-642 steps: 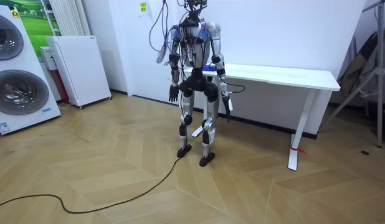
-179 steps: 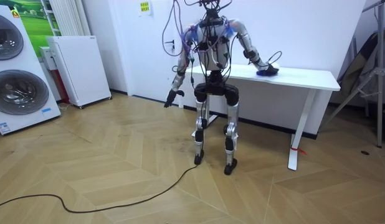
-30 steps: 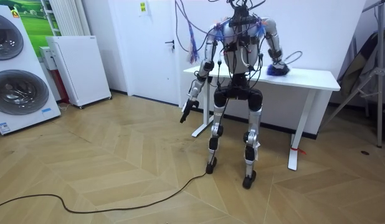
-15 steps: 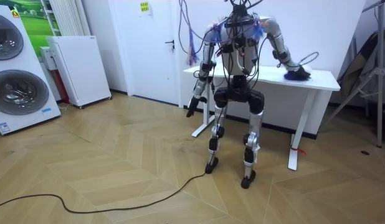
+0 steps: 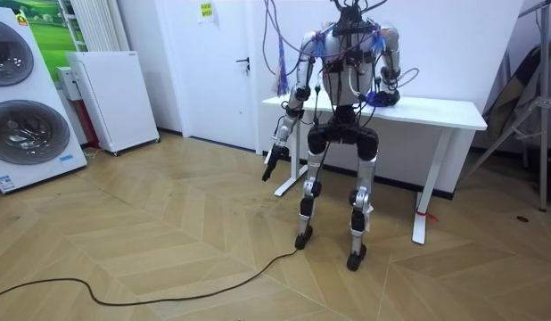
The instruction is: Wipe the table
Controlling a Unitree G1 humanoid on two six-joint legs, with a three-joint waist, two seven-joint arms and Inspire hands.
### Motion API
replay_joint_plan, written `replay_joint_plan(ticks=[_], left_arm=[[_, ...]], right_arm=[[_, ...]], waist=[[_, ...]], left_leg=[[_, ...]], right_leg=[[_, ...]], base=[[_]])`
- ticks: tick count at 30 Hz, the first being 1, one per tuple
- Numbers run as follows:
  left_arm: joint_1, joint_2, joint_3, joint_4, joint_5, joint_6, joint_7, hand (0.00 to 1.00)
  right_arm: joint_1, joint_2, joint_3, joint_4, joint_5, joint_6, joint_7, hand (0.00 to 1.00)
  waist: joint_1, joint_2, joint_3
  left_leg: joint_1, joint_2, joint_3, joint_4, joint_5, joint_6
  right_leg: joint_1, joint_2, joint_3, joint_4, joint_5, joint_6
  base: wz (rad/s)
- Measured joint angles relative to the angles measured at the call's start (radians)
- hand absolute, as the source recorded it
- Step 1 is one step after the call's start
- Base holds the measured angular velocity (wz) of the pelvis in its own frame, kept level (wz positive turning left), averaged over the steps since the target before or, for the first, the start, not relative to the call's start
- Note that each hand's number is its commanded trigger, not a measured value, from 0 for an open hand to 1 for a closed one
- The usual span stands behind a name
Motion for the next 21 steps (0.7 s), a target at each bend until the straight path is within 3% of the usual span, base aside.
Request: replay_joint_plan(ticks=[3, 5, 7, 9, 12, 14, 15, 17, 18, 20, 21], left_arm=[[0.008, 0.018, 0.023, 0.003, 0.0, -0.015, 0.003, 0.0], [-0.011, 0.016, 0.02, 0.011, 0.0, -0.047, 0.001, 0.0], [-0.041, 0.019, 0.019, 0.011, 0.0, -0.058, 0.004, 0.0], [-0.08, 0.019, 0.009, 0.009, 0.0, -0.064, 0.011, 0.0], [-0.146, 0.016, -0.052, 0.021, -0.004, -0.073, 0.054, 0.0], [-0.215, 0.007, -0.082, 0.066, -0.011, -0.081, 0.087, 0.0], [-0.233, 0.006, -0.085, 0.076, -0.011, -0.085, 0.093, 0.0], [-0.304, 0.006, -0.1, 0.124, -0.003, -0.091, 0.1, 0.0], [-0.32, 0.003, -0.1, 0.125, -0.003, -0.096, 0.1, 0.0], [-0.356, 0.005, -0.097, 0.119, -0.003, -0.109, 0.098, 0.0], [-0.368, 0.008, -0.098, 0.118, -0.004, -0.11, 0.098, 0.0]], right_arm=[[0.109, -0.018, -0.1, 0.029, -0.003, -0.051, -0.046, 1.0], [0.178, -0.045, -0.161, 0.043, -0.008, -0.079, -0.061, 1.0], [0.219, -0.065, -0.187, 0.052, -0.001, -0.08, -0.068, 1.0], [0.241, -0.066, -0.194, 0.051, 0.0, -0.076, -0.081, 1.0], [0.201, -0.033, -0.154, 0.025, 0.001, -0.032, -0.103, 1.0], [0.1, 0.012, -0.063, 0.016, -0.008, 0.027, -0.129, 1.0], [0.066, 0.031, -0.034, 0.015, -0.013, 0.042, -0.131, 1.0], [-0.041, 0.118, 0.088, 0.015, -0.056, 0.088, -0.131, 1.0], [-0.071, 0.14, 0.12, 0.015, -0.073, 0.097, -0.125, 1.0], [-0.224, 0.219, 0.242, 0.019, -0.109, 0.094, -0.081, 1.0], [-0.264, 0.235, 0.262, 0.024, -0.11, 0.085, -0.069, 1.0]], waist=[[-0.05, -0.018, 0.0014], [-0.093, -0.016, 0.0015], [-0.112, -0.007, -0.0024], [-0.111, 0.005, -0.0045], [-0.083, 0.017, -0.0045], [-0.017, 0.025, -0.0033], [0.0, 0.026, -0.0016], [0.066, 0.023, -0.0004], [0.095, 0.02, 0.0001], [0.204, -0.002, 0.005], [0.223, -0.008, 0.0084]], left_leg=[[0.026, -0.001, 0.076, 0.008, -0.003, 0.005], [0.027, 0.003, 0.132, 0.037, -0.022, 0.031], [0.019, 0.007, 0.14, 0.074, -0.052, 0.041], [0.009, 0.01, 0.147, 0.116, -0.079, 0.052], [-0.012, 0.017, 0.197, 0.173, -0.106, 0.07], [-0.043, 0.034, 0.251, 0.204, -0.117, 0.078], [-0.058, 0.043, 0.262, 0.215, -0.121, 0.078], [-0.098, 0.097, 0.331, 0.253, -0.133, 0.073], [-0.103, 0.105, 0.351, 0.254, -0.133, 0.073], [-0.17, 0.115, 0.348, 0.274, -0.127, 0.054], [-0.194, 0.122, 0.334, 0.285, -0.126, 0.045]], right_leg=[[0.035, -0.011, 0.0, 0.008, -0.001, 0.001], [0.03, -0.019, 0.0, 0.049, -0.003, 0.006], [0.018, -0.023, 0.002, 0.097, -0.008, 0.013], [-0.01, -0.035, 0.003, 0.17, -0.015, 0.022], [-0.097, -0.06, 0.021, 0.276, -0.019, 0.027], [-0.187, -0.071, 0.019, 0.326, -0.015, 0.02], [-0.209, -0.071, 0.009, 0.329, -0.012, 0.016], [-0.251, -0.11, -0.079, 0.462, -0.025, -0.018], [-0.249, -0.131, -0.088, 0.49, -0.032, -0.016], [-0.23, -0.195, -0.085, 0.44, -0.046, 0.005], [-0.229, -0.199, -0.084, 0.4, -0.048, 0.009]], base=[[0.14], [0.0], [-0.09], [-0.41], [-0.84], [-1.55], [-1.66], [-1.13], [-1.01], [-1.07], [-0.86]])
